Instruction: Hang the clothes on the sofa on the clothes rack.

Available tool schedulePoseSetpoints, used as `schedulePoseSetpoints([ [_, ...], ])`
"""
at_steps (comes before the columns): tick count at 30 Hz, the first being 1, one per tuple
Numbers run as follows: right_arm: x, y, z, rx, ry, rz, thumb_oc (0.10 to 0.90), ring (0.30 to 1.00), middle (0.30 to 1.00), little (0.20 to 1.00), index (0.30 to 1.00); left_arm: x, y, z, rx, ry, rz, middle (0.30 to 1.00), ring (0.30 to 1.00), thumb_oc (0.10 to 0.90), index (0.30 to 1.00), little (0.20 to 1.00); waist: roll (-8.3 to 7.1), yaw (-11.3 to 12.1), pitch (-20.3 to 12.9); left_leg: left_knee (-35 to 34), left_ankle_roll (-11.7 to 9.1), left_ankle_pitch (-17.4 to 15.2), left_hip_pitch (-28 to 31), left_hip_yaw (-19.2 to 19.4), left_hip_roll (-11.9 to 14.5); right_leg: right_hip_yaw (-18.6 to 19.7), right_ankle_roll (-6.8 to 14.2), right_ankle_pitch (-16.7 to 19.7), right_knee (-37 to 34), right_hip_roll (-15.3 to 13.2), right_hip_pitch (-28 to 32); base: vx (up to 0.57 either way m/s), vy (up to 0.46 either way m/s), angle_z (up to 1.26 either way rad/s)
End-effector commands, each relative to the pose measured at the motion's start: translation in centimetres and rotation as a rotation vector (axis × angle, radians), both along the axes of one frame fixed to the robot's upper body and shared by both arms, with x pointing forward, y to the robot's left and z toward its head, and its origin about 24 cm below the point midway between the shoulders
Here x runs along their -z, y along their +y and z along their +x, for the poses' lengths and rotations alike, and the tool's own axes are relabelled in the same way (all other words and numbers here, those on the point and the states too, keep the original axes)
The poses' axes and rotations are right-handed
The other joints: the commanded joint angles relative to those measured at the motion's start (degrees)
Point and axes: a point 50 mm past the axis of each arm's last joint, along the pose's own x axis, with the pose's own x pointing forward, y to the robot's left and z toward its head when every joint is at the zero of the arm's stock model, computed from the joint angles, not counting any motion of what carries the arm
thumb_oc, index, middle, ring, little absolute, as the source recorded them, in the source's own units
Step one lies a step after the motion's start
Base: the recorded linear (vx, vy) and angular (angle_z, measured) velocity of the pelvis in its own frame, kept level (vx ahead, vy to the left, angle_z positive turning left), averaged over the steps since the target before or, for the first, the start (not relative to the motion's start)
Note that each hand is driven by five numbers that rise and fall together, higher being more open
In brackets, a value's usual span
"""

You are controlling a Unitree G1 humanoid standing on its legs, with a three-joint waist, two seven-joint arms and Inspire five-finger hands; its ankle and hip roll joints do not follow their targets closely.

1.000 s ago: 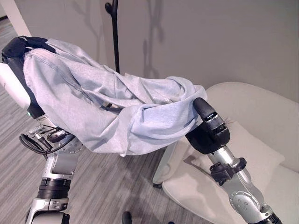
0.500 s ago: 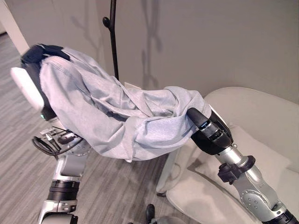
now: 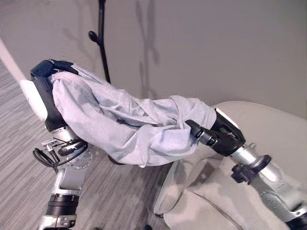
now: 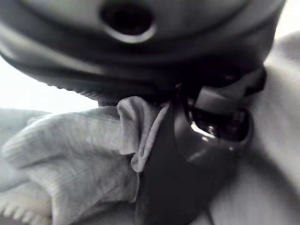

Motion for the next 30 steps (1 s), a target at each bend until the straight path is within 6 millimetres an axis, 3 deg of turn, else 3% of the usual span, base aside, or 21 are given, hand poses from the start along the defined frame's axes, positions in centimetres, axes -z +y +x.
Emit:
schedulePoseSetpoints([
  [1,-6.2,-0.2,-0.4,0.027,-0.383,0.000,0.400,0.300,0.300,0.300,0.300,-6.3,-0.9,-0.8,-0.001,-0.359,0.106,0.300,0.300,0.400,0.300,0.300,1.73,2.28,-5.95,-0.33,3.69,9.63,-2.02,-6.94,-1.02,0.38,10.29,-10.17,7.56,-9.63,0.19,0.25,0.353,-0.34],
  [3,-7.6,-1.0,-0.2,0.089,-0.460,0.057,0.400,0.300,0.300,0.300,0.300,-7.2,-0.3,-1.4,-0.065,-0.414,0.149,0.300,0.300,0.400,0.300,0.300,3.60,2.88,-6.29,-0.33,2.92,8.94,-2.32,-13.81,-1.97,2.91,11.24,-11.08,8.06,-10.88,1.33,0.36,0.508,-0.64],
  [5,-7.5,-2.3,-0.8,0.203,-0.512,0.106,0.400,0.300,0.300,0.300,0.300,-7.6,0.3,-1.9,-0.106,-0.424,0.192,0.300,0.300,0.400,0.300,0.300,5.55,2.06,-7.41,3.65,2.42,3.52,-2.99,-14.01,-3.88,3.21,13.26,-11.54,7.65,-14.82,3.94,0.51,0.781,-0.48],
  [7,-7.0,-2.7,-1.1,0.272,-0.527,0.141,0.400,0.300,0.300,0.300,0.300,-7.4,0.1,-1.8,-0.095,-0.414,0.174,0.300,0.300,0.400,0.300,0.300,5.98,1.43,-7.71,6.46,3.27,0.60,-3.83,-13.41,-6.40,2.97,14.51,-8.97,7.92,-17.42,4.50,0.34,0.691,-0.06],
  [8,-6.1,-3.5,-1.3,0.373,-0.523,0.223,0.400,0.300,0.300,0.300,0.300,-7.1,-0.5,-1.1,-0.049,-0.398,0.142,0.300,0.300,0.400,0.300,0.300,5.27,0.94,-7.46,10.21,5.42,-2.34,-5.28,-11.78,-9.94,3.06,15.81,-1.63,9.96,-21.27,3.26,0.29,0.606,0.07],
  [9,-6.1,-3.5,-1.3,0.375,-0.523,0.223,0.400,0.300,0.300,0.300,0.300,-7.1,-0.5,-1.1,-0.048,-0.398,0.143,0.300,0.300,0.400,0.300,0.300,5.12,1.00,-7.65,10.33,5.43,-2.62,-5.38,-11.72,-10.05,3.10,15.92,-1.71,9.86,-21.41,3.22,0.28,0.741,-0.04],
  [11,-5.7,-3.3,-1.5,0.420,-0.545,0.348,0.400,0.300,0.300,0.300,0.300,-7.3,-1.2,-0.8,-0.010,-0.388,0.172,0.300,0.300,0.400,0.300,0.300,5.80,0.63,-6.55,9.67,9.58,-4.56,-4.04,-9.57,-13.88,2.99,14.36,4.96,17.16,-24.00,-1.16,0.14,0.535,0.13],
  [12,-5.7,-3.3,-1.5,0.421,-0.546,0.349,0.400,0.300,0.300,0.300,0.300,-7.4,-1.3,-0.8,-0.010,-0.389,0.173,0.300,0.300,0.400,0.300,0.300,5.62,0.69,-6.56,9.52,9.77,-4.27,-4.15,-9.46,-14.08,3.17,14.43,5.12,17.28,-24.19,-1.47,0.05,0.380,-0.09],
  [13,-5.7,-3.2,-1.4,0.442,-0.557,0.379,0.400,0.300,0.300,0.300,0.300,-7.7,-1.5,-0.9,0.000,-0.404,0.177,0.300,0.300,0.400,0.300,0.300,6.02,0.57,-6.00,8.70,11.15,-4.41,-3.22,-8.81,-15.44,2.42,13.99,8.18,20.17,-25.40,-3.28,0.05,0.507,-0.30],
  [14,-5.7,-3.5,-1.3,0.485,-0.575,0.423,0.400,0.300,0.300,0.300,0.300,-7.7,-1.6,-0.8,-0.001,-0.398,0.192,0.300,0.300,0.400,0.300,0.300,6.89,0.45,-5.39,7.46,12.58,-4.80,-1.64,-6.95,-17.11,-1.18,13.24,9.29,23.20,-26.81,-5.27,0.06,0.500,-0.10],
  [15,-5.7,-3.5,-1.3,0.487,-0.577,0.424,0.400,0.300,0.300,0.300,0.300,-7.8,-1.6,-0.8,-0.001,-0.399,0.194,0.300,0.300,0.400,0.300,0.300,6.66,0.46,-5.28,7.09,12.66,-4.65,-1.36,-6.86,-17.34,-1.07,13.29,9.08,23.51,-27.04,-5.35,0.08,0.469,-0.15],
  [16,-5.8,-3.6,-1.3,0.505,-0.589,0.437,0.400,0.300,0.300,0.300,0.300,-7.9,-1.7,-0.8,-0.001,-0.398,0.209,0.300,0.300,0.400,0.300,0.300,7.07,-0.38,-5.29,6.32,13.13,-4.65,-0.24,-6.45,-18.16,-1.47,13.00,7.99,24.56,-25.11,-6.64,0.10,0.275,-0.22],
  [17,-6.1,-4.1,-1.7,0.530,-0.621,0.446,0.400,0.300,0.300,0.300,0.300,-8.2,-2.0,-0.6,0.009,-0.399,0.235,0.300,0.300,0.400,0.300,0.300,7.70,-1.41,-5.18,3.15,12.77,-4.09,2.37,-5.99,-18.73,-0.10,12.59,-0.13,23.06,-18.74,-8.12,0.09,0.268,-0.30],
  [18,-6.1,-4.1,-1.7,0.531,-0.622,0.446,0.400,0.300,0.300,0.300,0.300,-8.2,-2.0,-0.6,0.010,-0.400,0.234,0.300,0.300,0.400,0.300,0.300,7.74,-1.29,-5.12,2.84,12.73,-3.80,2.50,-5.90,-18.66,-0.09,12.42,-0.06,23.02,-18.64,-8.16,0.11,0.196,-0.23],
  [19,-6.4,-4.3,-1.7,0.544,-0.644,0.451,0.400,0.300,0.300,0.300,0.300,-8.2,-2.0,-0.4,0.003,-0.389,0.243,0.300,0.300,0.400,0.300,0.300,7.88,-1.54,-5.31,1.46,12.42,-3.60,3.58,-5.18,-19.04,-0.03,12.61,-2.58,20.97,-16.55,-8.19,0.05,0.099,-0.25],
  [21,-6.7,-4.1,-1.2,0.544,-0.649,0.459,0.400,0.300,0.300,0.300,0.300,-8.5,-1.8,0.2,-0.014,-0.368,0.244,0.300,0.300,0.400,0.300,0.300,7.83,-0.74,-5.62,-0.33,11.94,-3.43,4.93,-3.46,-19.61,-3.00,12.79,-4.12,14.92,-14.55,-7.98,0.07,0.078,-0.30],
  [23,-6.6,-3.9,-0.9,0.566,-0.652,0.411,0.400,0.300,0.300,0.300,0.300,-8.5,-1.4,0.8,-0.030,-0.341,0.229,0.300,0.300,0.400,0.300,0.300,7.24,-0.63,-5.77,-0.33,11.62,-4.19,6.17,-2.67,-19.38,-4.09,13.65,-3.69,10.22,-13.84,-6.01,0.11,-0.007,-0.54],
  [24,-6.5,-4.1,-0.9,0.552,-0.648,0.385,0.400,0.300,0.300,0.300,0.300,-9.0,-1.8,0.9,-0.006,-0.349,0.253,0.300,0.300,0.400,0.300,0.300,6.38,-0.42,-6.39,-0.33,11.64,-4.27,6.83,-2.24,-19.79,-2.19,13.86,-2.86,7.88,-13.26,-4.51,0.15,-0.034,-0.15],
  [26,-6.6,-4.3,-0.7,0.571,-0.651,0.386,0.400,0.300,0.300,0.300,0.300,-9.2,-1.9,0.9,-0.002,-0.355,0.249,0.300,0.300,0.400,0.300,0.300,6.10,-0.23,-7.04,-0.33,11.51,-4.57,7.16,-1.83,-19.76,-1.61,14.36,-1.70,6.80,-13.18,-3.81,0.16,-0.056,0.12],
  [27,-7.6,-3.9,-0.5,0.552,-0.681,0.327,0.400,0.300,0.300,0.300,0.300,-9.4,-2.0,1.6,-0.004,-0.316,0.275,0.300,0.300,0.400,0.300,0.300,5.78,-0.17,-9.10,-0.33,11.30,-5.37,8.44,-1.30,-19.39,-2.15,14.81,-1.22,4.67,-13.41,-1.86,0.21,-0.090,-0.01],
  [30,-8.3,-3.6,-0.3,0.531,-0.706,0.281,0.400,0.300,0.300,0.300,0.300,-10.1,-2.2,2.3,-0.010,-0.312,0.293,0.300,0.300,0.400,0.300,0.300,5.62,-0.51,-9.85,-0.33,11.08,-5.85,9.68,-1.67,-19.03,-2.13,14.92,-1.06,2.74,-13.20,0.06,0.14,-0.075,-0.02],
])
